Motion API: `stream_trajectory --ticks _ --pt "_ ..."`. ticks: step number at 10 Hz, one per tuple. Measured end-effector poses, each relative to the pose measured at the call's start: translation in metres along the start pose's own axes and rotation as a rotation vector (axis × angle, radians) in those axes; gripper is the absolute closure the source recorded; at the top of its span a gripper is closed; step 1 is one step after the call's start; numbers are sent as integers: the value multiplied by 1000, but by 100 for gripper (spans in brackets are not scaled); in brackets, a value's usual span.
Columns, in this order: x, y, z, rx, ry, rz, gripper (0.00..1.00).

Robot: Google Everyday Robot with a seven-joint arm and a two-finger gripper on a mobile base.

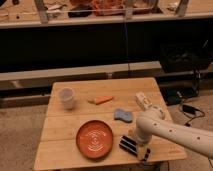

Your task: Place the eraser on the white sponge

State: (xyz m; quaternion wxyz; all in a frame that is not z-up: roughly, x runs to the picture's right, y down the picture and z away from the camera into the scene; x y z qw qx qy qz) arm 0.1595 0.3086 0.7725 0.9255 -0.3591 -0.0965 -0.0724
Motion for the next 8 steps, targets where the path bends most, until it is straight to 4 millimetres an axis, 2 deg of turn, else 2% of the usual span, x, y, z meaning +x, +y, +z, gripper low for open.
stream_trajectory --ticks 2,3,4,6,7,8 --pt "0 -1 1 3 4 -2 24" --pt "-1 -1 1 4 4 -1 30" --pt "-2 -1 1 5 2 0 30" --pt "-3 -3 1 7 -1 0 21" --pt "-3 -3 1 8 -1 0 22" --pt "-3 -3 3 8 -3 1 28"
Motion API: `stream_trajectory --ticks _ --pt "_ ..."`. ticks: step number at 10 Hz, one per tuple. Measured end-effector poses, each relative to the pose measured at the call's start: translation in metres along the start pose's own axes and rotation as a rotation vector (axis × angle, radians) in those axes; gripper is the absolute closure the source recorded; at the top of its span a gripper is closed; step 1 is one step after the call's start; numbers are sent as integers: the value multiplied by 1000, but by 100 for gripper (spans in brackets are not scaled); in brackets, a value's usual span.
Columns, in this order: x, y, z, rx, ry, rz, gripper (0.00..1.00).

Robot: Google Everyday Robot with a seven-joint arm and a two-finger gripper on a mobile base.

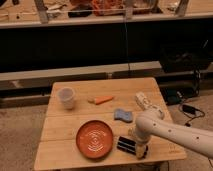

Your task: Place the eraser on the white sponge

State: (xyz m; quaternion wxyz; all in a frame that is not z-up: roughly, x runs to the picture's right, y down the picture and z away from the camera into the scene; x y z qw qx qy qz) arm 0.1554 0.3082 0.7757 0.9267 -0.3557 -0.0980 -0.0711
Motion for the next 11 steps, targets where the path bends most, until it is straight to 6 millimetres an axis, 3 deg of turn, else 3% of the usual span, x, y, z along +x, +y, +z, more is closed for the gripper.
stream_trajectory --ticks 5,7,11 --pt "-1 -2 3 8 0 1 80" --pt "-1 -1 2 7 1 1 96" --pt "-1 -2 1 8 1 -1 100"
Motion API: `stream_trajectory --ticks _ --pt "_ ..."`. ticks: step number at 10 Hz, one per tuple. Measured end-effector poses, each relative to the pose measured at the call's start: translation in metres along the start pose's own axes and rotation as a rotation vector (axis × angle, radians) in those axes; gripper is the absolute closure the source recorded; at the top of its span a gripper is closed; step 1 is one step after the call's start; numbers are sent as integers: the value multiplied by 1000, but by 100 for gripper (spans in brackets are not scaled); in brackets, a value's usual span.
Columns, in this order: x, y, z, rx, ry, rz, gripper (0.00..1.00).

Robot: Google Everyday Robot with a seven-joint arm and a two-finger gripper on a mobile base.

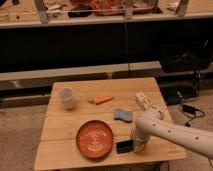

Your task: Place the eraser on the white sponge

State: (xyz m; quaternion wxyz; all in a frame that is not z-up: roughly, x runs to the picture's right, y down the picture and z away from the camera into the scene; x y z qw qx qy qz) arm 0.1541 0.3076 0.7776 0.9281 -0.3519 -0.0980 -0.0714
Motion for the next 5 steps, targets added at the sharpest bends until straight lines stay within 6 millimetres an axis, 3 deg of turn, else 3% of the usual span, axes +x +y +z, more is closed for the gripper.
stream_trajectory --ticks 2,5 --pt "2 -5 -3 8 4 4 100" --pt "7 -27 -15 26 1 31 100"
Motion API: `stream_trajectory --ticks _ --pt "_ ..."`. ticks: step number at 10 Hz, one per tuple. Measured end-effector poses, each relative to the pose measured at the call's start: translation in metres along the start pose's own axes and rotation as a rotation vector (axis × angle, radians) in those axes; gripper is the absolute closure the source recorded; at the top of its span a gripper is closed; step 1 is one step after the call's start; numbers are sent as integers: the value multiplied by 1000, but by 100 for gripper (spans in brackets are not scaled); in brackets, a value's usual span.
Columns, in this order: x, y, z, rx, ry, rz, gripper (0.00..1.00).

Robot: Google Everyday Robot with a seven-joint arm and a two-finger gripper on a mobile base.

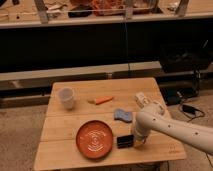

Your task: Place the eraser on the white sponge

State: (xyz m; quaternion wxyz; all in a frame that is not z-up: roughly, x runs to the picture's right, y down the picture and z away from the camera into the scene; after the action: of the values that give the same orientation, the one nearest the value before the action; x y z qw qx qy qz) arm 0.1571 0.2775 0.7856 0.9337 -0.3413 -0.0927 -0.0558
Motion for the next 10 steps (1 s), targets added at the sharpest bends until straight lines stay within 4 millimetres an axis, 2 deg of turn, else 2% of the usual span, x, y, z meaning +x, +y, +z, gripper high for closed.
stream_trajectory --ticks 3,6,8,10 --pt "3 -1 -7 17 5 22 100" --pt "1 -21 -14 39 5 30 100" --pt "3 -24 -18 45 9 42 100" --pt "-2 -45 -25 60 7 39 100"
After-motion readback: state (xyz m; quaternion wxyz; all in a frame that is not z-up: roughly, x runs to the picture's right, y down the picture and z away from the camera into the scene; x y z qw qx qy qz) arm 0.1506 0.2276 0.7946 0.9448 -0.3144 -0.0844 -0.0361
